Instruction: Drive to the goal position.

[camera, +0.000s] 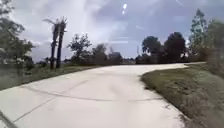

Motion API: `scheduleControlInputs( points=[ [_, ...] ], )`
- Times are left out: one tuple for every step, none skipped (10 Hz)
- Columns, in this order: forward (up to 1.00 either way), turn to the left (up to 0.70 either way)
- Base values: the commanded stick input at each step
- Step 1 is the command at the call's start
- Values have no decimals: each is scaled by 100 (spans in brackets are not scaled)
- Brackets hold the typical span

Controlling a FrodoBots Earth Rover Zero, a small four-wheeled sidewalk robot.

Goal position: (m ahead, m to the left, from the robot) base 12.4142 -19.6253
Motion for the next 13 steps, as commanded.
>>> scheduleControlInputs(
  points=[
    [85,0],
    [85,0],
    [85,0],
    [85,0],
    [85,0],
    [85,0],
    [85,0],
    [85,0],
    [85,0],
    [85,0],
    [85,0],
    [85,0],
    [85,0]
  ],
)
